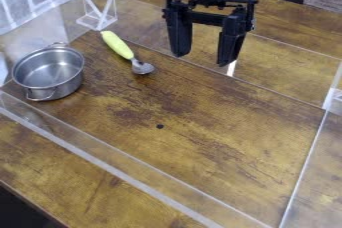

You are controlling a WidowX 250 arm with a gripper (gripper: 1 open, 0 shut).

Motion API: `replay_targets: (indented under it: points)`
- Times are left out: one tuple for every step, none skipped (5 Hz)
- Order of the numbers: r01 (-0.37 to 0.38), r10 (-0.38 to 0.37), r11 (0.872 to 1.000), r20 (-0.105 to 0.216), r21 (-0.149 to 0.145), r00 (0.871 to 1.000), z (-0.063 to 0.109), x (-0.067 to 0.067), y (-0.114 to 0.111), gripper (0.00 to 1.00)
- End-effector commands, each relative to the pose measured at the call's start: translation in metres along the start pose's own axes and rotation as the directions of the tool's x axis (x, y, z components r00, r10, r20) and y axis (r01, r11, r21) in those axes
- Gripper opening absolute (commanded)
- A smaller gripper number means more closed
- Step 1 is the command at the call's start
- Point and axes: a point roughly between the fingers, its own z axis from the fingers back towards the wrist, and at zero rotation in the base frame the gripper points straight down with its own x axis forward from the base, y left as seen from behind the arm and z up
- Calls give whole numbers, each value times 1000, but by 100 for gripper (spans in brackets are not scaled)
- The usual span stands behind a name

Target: Move the green spoon to the left

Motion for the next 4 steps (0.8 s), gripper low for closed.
replay_targets:
  points:
    - [31, -31, 1000, 67, 4, 997, 20, -4, -10, 100]
    - [31, -31, 1000, 65, 5, 997, 19, -6, -11, 100]
    - [30, -30, 1000, 62, 7, 998, 18, -7, -11, 100]
    - [18, -18, 1000, 64, 10, 998, 18, -5, -6, 100]
